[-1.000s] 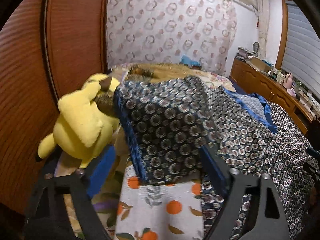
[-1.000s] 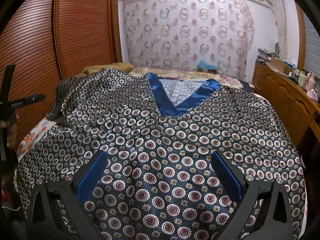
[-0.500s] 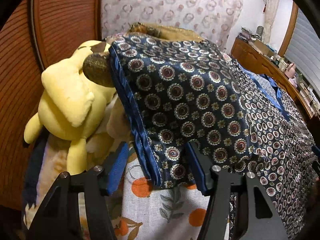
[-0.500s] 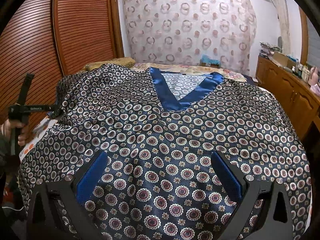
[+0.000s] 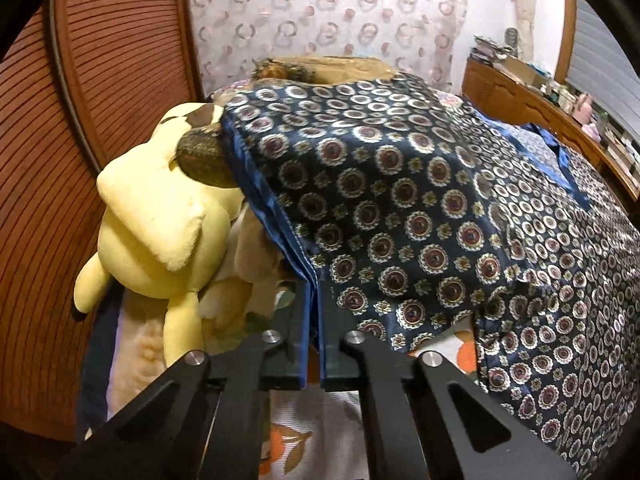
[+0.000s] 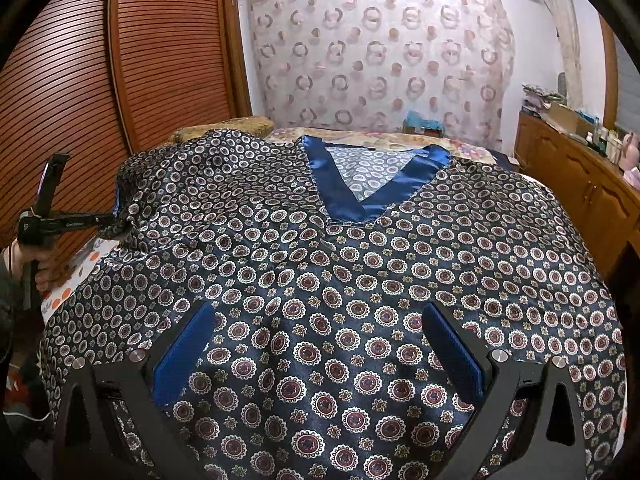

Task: Fold small clothes
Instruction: 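Grasp the shirt's side edge with the left tool and fold it inward, then open the left tool and release the folded side onto the shirt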

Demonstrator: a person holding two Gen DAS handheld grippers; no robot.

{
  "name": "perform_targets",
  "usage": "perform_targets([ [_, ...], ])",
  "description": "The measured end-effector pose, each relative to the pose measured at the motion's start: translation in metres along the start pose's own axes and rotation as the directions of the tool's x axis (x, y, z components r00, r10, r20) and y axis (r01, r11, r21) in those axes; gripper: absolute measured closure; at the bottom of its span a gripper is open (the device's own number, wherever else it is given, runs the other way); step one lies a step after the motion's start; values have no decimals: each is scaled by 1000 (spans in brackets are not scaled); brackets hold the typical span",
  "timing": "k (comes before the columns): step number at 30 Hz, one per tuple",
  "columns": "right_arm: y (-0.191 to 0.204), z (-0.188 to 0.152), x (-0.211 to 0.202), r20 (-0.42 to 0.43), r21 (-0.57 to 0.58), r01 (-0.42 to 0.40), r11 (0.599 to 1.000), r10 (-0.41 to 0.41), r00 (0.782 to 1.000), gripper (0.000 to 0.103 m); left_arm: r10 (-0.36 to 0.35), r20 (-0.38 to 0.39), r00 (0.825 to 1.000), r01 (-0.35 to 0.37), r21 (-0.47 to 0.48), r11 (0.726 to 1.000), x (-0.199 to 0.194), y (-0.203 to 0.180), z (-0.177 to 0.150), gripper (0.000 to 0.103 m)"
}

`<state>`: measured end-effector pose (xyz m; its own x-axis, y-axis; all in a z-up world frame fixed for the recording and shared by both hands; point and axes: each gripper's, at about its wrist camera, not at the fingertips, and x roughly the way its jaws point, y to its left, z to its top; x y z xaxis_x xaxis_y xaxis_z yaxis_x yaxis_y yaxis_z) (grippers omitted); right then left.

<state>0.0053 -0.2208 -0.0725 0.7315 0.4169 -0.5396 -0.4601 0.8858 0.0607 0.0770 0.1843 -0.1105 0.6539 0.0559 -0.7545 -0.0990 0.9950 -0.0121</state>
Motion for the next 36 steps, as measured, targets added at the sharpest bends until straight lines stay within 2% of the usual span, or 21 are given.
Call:
perform_targets([
  [6, 1, 0, 1, -3, 3, 0, 1000, 0, 1000, 0, -67, 125, 990, 67, 7, 998, -39, -18, 23, 100],
  [8, 1, 1, 1, -5, 1, 0, 1000, 0, 1000, 0, -98, 177, 979, 93, 39, 995, -56, -34, 36, 100],
  [11, 1, 0, 1, -6, 8, -2, 1000, 2, 1000, 0, -166, 214, 962, 152, 83, 985, -73, -59, 57, 100],
  [18, -1, 1, 0, -6, 13, -5, 1000, 5, 1000, 0, -322, 211, 923, 284, 192, 939, -84, -124, 83, 100],
  [21, -2, 1, 0, -7, 17, -8, 1000, 8, 1000, 0, -340, 199, 919, 298, 216, 930, -89, -143, 80, 100],
  [24, -4, 2, 0, -14, 22, -14, 1000, 14, 1000, 0, -331, 195, 923, 290, 210, 934, -91, -148, 77, 99],
  [25, -5, 2, 0, -16, 24, -17, 1000, 18, 1000, 0, -333, 195, 922, 294, 204, 934, -92, -148, 76, 95],
  [27, -7, 4, -1, -20, 27, -29, 999, 30, 999, 0, -319, 211, 924, 282, 187, 941, -95, -140, 71, 63],
  [28, -9, 6, -1, -23, 26, -31, 999, 31, 999, 0, -311, 225, 923, 274, 181, 945, -98, -137, 68, 58],
  [29, -11, 7, -2, -23, 24, -30, 999, 31, 999, 0, -304, 240, 922, 267, 176, 947, -103, -131, 64, 47],
  [30, -11, 9, -3, -21, 20, -30, 999, 30, 999, 0, -295, 250, 922, 258, 169, 951, -106, -126, 62, 29],
  [31, -12, 14, -5, -15, 13, -32, 999, 32, 999, 0, -284, 262, 922, 249, 161, 955, -108, -121, 59, 21],
  [32, -12, 17, -6, -11, 7, -33, 999, 33, 999, 0, -270, 283, 920, 235, 152, 960, -113, -114, 55, 17],
  [36, -1, 42, -12, 13, -56, -68, 996, 69, 998, 2, -217, 298, 929, 187, 124, 974, -121, -95, 43, 17],
])
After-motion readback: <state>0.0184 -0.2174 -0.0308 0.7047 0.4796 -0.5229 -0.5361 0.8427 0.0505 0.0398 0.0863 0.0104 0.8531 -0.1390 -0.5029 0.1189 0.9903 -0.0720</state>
